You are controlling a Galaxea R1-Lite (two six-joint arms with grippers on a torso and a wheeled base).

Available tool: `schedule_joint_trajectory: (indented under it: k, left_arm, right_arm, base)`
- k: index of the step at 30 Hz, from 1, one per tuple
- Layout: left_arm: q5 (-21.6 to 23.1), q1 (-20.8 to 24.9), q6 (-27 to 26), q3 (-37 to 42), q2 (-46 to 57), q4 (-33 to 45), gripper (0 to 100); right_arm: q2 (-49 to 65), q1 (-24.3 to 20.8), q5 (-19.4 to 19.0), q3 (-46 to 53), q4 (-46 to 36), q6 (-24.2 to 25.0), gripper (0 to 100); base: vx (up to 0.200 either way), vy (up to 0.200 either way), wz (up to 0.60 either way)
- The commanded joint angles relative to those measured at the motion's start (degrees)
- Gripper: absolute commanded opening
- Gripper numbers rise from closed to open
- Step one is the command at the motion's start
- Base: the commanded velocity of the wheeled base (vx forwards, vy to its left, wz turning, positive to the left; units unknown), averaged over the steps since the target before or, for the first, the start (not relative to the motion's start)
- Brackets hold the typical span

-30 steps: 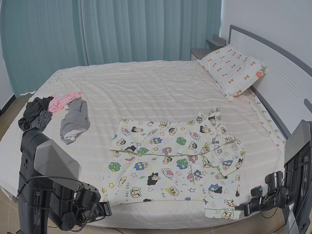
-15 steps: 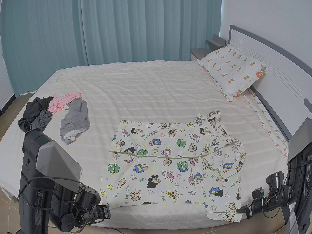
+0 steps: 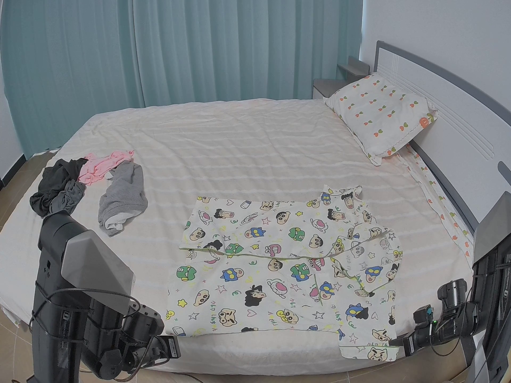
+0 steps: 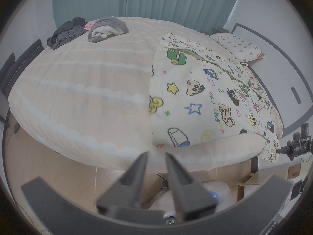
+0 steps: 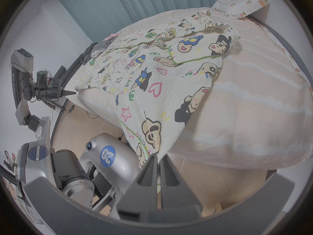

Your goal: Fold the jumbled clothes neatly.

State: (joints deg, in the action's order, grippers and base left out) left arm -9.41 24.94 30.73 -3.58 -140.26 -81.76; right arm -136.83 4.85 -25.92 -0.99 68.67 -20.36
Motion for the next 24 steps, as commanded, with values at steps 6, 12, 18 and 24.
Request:
schedule_joint_trajectory:
  k: [6,12,18,24]
  left_arm:
    - [-0.1,0.1,0.3,1.8,4.1,-0.2,100]
    - [0.4,-1.2,0.6,2.2,13.2,-0.2,100]
    - [4.6,-2.7,4.1,0.9,22.2,-0.6,100]
    - [5.5,-3.1,13.6,-2.6,24.4,-0.6,100]
  right_arm:
    - [1.7,0.2,4.6,1.0,-3.7,-2.2,100]
    - [11.1,0.3,5.0,1.0,-4.3,-2.0,100]
    - [20.1,0.3,2.7,0.9,-3.0,2.3,100]
    - [23.9,-0.4,-3.3,0.9,-2.7,7.3,100]
  base:
    - [0.000,0.000,0.00]
    - [0.000,0.000,0.00]
    - [0.000,0.000,0.00]
    - [0.000,0.000,0.00]
